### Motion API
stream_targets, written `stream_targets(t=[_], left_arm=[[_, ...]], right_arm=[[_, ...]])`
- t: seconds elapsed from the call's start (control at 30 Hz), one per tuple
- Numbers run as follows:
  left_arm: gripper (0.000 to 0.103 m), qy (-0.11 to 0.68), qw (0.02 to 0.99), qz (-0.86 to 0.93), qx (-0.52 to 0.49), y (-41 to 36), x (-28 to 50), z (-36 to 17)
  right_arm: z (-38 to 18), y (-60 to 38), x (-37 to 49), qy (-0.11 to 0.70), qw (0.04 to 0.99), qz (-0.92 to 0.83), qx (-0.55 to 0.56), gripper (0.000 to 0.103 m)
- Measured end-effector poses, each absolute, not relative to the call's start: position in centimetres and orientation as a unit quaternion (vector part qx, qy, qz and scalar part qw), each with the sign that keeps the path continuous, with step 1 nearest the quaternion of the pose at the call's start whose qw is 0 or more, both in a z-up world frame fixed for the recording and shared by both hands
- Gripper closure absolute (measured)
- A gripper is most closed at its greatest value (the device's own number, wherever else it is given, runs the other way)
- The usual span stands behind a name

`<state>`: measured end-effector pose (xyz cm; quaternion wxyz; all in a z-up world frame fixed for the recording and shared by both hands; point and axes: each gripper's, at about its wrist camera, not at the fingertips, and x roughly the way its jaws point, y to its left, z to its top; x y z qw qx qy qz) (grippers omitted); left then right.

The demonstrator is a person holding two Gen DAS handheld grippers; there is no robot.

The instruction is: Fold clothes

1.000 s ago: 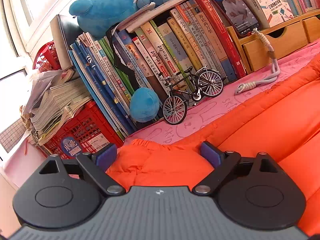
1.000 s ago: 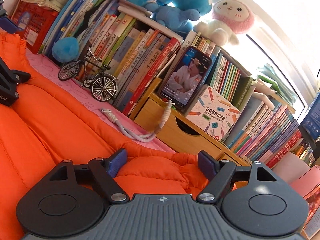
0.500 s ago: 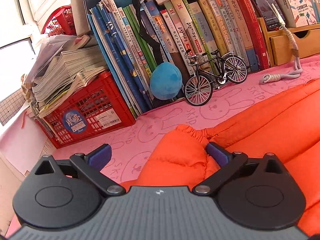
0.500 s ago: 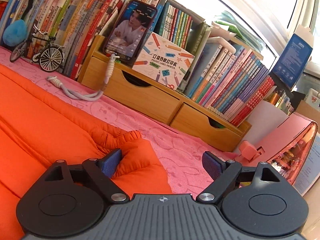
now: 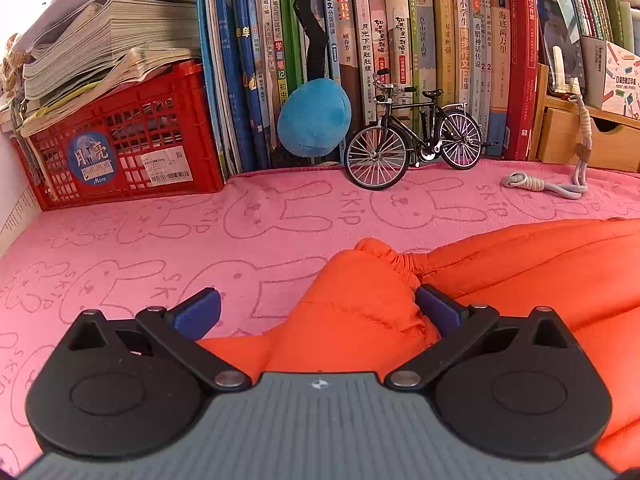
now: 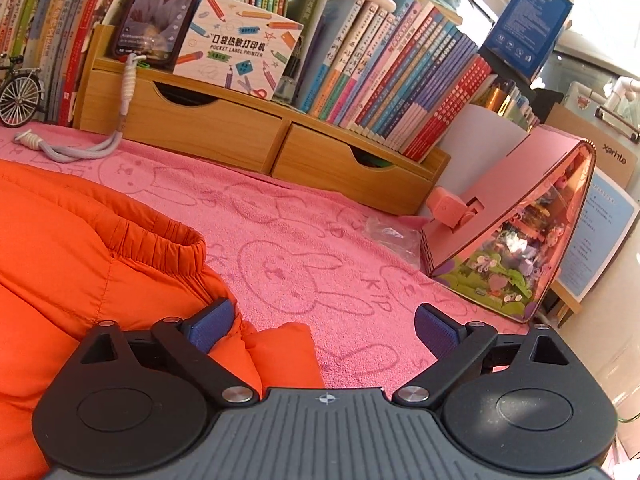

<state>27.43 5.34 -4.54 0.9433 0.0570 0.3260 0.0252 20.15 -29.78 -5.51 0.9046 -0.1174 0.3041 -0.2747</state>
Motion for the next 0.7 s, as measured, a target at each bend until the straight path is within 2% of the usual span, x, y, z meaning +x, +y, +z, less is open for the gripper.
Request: stream_targets(t=[0.1,0.17,0.3,0.4,0.53,0.7], left_arm=[[0.005,0.314,0.947,0.042,0.051,5.9,25.6,-2.8],[0.005,0.265,0.962,0.044,0.043,6.3,22.3,-0.8],[0.004,0.168,0.981,0.048,0.082,3.8,16.4,1.7],[0.004,0.155,0.978,0.052,0.126,0.5,14.6,0.9],[0.004,0.183,0.969,0.069,0.149,-2.1,14.3,-1.2],[0.003,0.175,0.96,0.102,0.194,-3.4,14.2,-2.6]], right_arm=[[-4.6,-30.2,19.2,0.29,0.918,-0.251,-0.098,0.008],[-3.3,-29.5,17.7,0.259,0.928,-0.247,-0.109,0.008],[0.3,-24.6,14.1,0.149,0.954,-0.219,-0.141,0.008],[1.4,-19.4,11.5,0.095,0.972,-0.144,-0.162,0.006],[0.5,-13.5,10.4,0.103,0.974,-0.065,-0.19,0.006],[-1.9,-12.1,11.2,0.147,0.972,-0.064,-0.174,0.007]])
